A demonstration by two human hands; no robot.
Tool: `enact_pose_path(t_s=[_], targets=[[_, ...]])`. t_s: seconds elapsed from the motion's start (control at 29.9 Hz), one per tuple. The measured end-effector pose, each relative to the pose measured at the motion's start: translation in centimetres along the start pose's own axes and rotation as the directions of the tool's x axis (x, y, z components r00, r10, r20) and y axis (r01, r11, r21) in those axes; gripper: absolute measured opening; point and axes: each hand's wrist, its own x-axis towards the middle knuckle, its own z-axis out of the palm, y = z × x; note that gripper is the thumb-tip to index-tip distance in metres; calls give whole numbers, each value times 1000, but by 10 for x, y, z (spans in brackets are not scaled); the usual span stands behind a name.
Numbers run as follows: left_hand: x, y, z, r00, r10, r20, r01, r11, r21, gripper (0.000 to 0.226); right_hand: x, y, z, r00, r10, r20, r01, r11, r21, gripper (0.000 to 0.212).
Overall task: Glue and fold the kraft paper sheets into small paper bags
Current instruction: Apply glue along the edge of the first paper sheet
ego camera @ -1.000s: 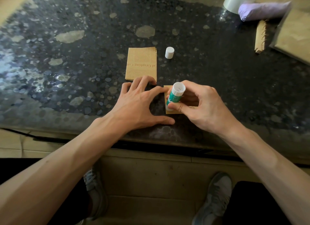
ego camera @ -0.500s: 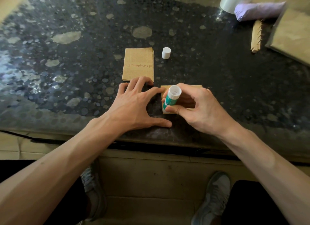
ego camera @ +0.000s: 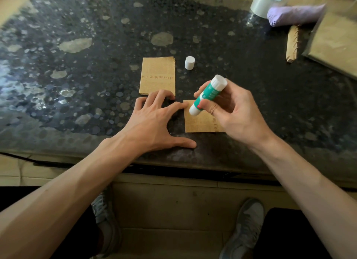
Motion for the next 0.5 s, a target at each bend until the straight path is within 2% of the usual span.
enact_pose_path(t_s=[0.27,0.5], targets=[[0,-1,2,1000,19,-14,-19,1000,6,107,9,10,18,999,18,52,-4,963,-270,34],[0,-1,1,1000,15,-19,-15,1000,11,107,11,6,21,1000,10,13,-6,956,-292,35]])
